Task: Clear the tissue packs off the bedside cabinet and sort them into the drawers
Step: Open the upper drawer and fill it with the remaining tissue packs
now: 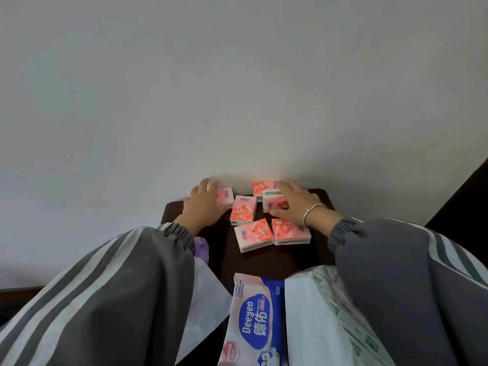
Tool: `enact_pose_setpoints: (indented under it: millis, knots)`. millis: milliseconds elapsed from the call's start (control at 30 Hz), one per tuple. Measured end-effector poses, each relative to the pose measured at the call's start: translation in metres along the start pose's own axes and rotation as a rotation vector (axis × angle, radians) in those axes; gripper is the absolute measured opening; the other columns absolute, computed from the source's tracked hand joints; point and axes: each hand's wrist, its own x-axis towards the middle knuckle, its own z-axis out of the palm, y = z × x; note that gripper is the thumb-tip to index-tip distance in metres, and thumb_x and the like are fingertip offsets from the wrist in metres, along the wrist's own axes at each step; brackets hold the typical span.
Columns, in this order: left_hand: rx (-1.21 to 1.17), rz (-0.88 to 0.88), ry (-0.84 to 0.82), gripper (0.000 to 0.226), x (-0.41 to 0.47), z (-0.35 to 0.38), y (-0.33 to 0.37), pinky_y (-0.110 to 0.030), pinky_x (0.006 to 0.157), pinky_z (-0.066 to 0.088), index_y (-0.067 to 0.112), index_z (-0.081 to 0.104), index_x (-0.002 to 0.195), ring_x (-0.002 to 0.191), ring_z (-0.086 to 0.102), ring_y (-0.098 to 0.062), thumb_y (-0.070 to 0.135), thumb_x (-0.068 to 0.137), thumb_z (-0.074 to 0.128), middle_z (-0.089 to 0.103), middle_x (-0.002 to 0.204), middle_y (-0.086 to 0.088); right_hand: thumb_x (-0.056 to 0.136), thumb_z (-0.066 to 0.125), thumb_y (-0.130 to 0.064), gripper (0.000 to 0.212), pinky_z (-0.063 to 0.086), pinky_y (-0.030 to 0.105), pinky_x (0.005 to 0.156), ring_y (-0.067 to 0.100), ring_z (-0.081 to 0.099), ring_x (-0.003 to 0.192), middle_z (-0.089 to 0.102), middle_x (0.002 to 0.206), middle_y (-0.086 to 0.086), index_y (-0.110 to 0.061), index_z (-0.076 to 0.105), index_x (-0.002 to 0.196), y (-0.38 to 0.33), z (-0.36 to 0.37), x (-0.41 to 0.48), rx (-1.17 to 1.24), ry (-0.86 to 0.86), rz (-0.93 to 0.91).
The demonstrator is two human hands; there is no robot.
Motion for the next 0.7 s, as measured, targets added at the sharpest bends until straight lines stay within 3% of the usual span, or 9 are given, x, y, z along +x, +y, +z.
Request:
enact_pose_setpoints:
  millis: [133,267,367,467,567,633,700]
  knots:
    - [0.151,0.029,0.035,0.064,0.009,0.016,-0.002,-0.049,0.097,0.039,0.021,0.034,0.141,0.123,0.042,-0.036,0.054,0.089,0.052,0.035,0.141,-0.013,0.088,0.055,-0.045,0.057,0.04,0.046,0.101,0.03,0.048,0.124,0.034,0.147,0.006,-0.025,0.033,0.137,0.005,0.01,0.009,-0.017,0.113,-0.03]
    - [0.119,-0.01,0.142,0.062,0.01,0.02,-0.003,-0.044,0.094,0.039,0.014,0.041,0.134,0.117,0.046,-0.036,0.054,0.089,0.053,0.048,0.13,-0.015,0.088,0.058,-0.036,0.043,0.046,0.042,0.09,0.027,0.054,0.112,0.048,0.131,0.006,-0.02,0.042,0.124,0.006,0.013,0.008,0.021,0.202,-0.078]
    - [-0.059,-0.125,0.258,0.058,0.003,0.014,0.005,-0.045,0.092,0.038,0.007,0.045,0.124,0.114,0.048,-0.036,0.053,0.089,0.053,0.054,0.123,-0.015,0.086,0.06,-0.035,0.031,0.046,0.042,0.086,0.026,0.056,0.104,0.057,0.113,0.004,-0.018,0.049,0.11,0.008,0.008,0.003,0.149,0.263,-0.058]
    - [-0.395,-0.142,0.33,0.06,-0.011,0.0,0.022,-0.044,0.089,0.044,0.005,0.047,0.117,0.106,0.054,-0.033,0.053,0.084,0.062,0.057,0.114,-0.013,0.084,0.063,-0.034,0.025,0.041,0.033,0.063,0.024,0.054,0.075,0.052,0.077,-0.004,-0.019,0.044,0.084,0.01,-0.008,-0.008,0.366,0.33,-0.037]
    - [-0.522,0.025,0.128,0.065,-0.037,-0.017,0.038,-0.04,0.084,0.049,0.017,0.047,0.11,0.092,0.058,-0.02,0.062,0.07,0.068,0.057,0.103,0.0,0.079,0.068,-0.036,0.024,0.037,0.028,0.055,0.014,0.052,0.066,0.057,0.075,-0.005,-0.019,0.051,0.082,0.019,-0.035,-0.025,0.452,0.174,-0.025]
    - [-0.376,0.133,-0.01,0.067,-0.058,-0.018,0.045,-0.036,0.085,0.044,0.025,0.046,0.109,0.091,0.056,-0.014,0.068,0.062,0.067,0.055,0.103,0.008,0.077,0.071,-0.037,0.022,0.036,0.025,0.055,0.01,0.051,0.065,0.059,0.076,-0.006,-0.02,0.058,0.082,0.027,-0.049,-0.04,0.366,-0.025,-0.08]
    - [-0.111,0.234,-0.065,0.066,-0.073,-0.008,0.051,-0.037,0.09,0.037,0.025,0.044,0.115,0.1,0.053,-0.015,0.063,0.067,0.068,0.053,0.112,0.007,0.076,0.072,-0.036,0.024,0.037,0.026,0.061,0.013,0.051,0.07,0.057,0.077,-0.005,-0.017,0.061,0.086,0.028,-0.053,-0.054,0.244,-0.192,-0.15]
